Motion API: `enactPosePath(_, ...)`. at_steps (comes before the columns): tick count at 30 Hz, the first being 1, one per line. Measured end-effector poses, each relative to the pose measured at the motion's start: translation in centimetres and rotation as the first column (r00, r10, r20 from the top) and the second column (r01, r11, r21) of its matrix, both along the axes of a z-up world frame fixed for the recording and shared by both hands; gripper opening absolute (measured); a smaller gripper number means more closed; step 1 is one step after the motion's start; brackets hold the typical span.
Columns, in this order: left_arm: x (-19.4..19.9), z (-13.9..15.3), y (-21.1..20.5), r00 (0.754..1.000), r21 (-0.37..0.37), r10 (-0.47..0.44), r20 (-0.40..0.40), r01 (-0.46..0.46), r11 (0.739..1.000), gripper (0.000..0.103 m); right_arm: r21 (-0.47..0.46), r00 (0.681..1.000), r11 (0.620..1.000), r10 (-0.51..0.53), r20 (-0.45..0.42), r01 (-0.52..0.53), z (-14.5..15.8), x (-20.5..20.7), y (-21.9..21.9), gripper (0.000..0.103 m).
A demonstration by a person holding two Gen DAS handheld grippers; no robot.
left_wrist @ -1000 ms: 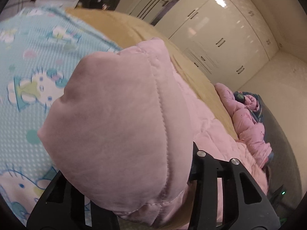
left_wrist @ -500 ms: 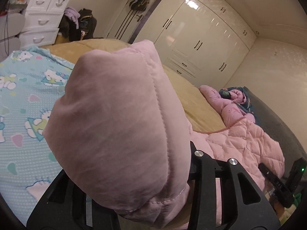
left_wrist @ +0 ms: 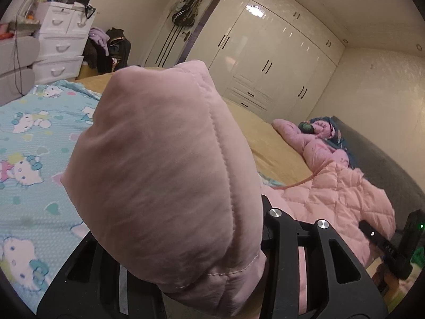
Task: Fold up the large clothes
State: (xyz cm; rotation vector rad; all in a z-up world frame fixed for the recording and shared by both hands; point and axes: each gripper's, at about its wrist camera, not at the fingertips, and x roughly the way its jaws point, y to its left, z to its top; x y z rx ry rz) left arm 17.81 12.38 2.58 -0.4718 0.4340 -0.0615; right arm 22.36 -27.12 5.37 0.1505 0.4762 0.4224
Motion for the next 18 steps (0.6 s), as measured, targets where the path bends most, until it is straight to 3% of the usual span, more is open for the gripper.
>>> enactPosePath(10,-3.3,-2.1,-0.1,0.999,0.043,0.022,-0.045,-0.020,0.999,0.032,0.031,1.000,0.999,-0.025,-0.008,0.025,-1.4,-3.1,-1.2,0.031)
enactPosePath(18,-3.4,-3.5,-0.2,0.993,0.082,0.044,-0.112,-0.035,0.996,0.032,0.146,0.990,0.984,-0.092,-0.108,0.107,-4.2,-3.7,-4.7,0.031)
